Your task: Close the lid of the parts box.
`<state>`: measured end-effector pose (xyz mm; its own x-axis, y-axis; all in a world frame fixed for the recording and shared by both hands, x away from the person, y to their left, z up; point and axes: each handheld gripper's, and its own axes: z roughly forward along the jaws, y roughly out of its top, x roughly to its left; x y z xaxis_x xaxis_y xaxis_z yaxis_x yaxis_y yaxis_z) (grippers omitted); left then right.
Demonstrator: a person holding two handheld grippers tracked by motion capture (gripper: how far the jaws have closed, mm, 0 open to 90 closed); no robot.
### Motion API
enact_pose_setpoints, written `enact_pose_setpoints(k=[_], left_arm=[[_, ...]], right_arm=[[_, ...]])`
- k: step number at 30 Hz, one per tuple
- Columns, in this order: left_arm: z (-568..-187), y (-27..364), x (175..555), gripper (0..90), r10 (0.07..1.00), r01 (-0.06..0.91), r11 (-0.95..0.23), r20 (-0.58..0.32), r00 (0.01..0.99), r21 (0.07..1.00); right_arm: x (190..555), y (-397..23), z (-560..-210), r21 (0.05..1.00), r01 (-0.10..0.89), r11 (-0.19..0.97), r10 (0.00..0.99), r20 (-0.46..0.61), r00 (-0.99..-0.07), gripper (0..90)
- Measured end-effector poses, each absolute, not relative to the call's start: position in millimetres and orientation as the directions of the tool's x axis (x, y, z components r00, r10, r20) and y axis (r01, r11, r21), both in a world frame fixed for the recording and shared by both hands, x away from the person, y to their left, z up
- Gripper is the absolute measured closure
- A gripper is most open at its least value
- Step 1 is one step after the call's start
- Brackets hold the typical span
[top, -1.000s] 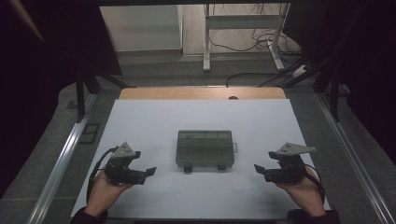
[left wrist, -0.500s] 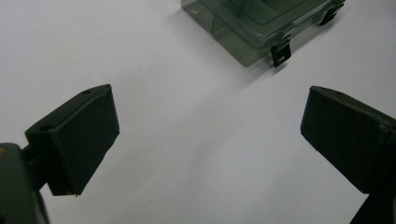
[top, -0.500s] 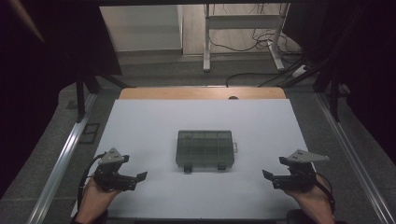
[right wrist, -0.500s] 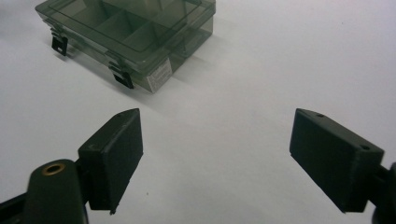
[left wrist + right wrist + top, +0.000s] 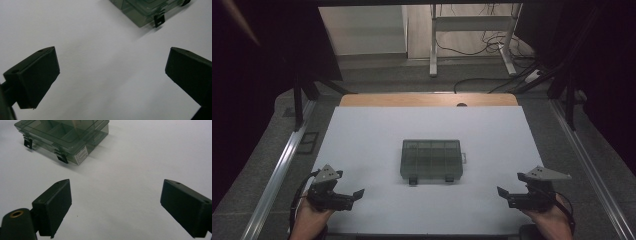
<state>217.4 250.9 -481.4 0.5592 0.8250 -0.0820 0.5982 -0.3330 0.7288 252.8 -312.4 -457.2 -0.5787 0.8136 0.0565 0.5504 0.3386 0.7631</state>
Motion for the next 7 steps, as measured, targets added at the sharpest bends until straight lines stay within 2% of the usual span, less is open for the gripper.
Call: enact_pose_setpoints(k=[7], left_arm=[[-482.3, 248.4, 219.4, 0.2, 0.826, 0.610, -0.347, -0.076, 0.559, 0.713]], right_arm=[[254.4, -313.5, -458.1, 0.755, 0.564, 0.333, 0.817, 0.068, -0.573, 8.1]])
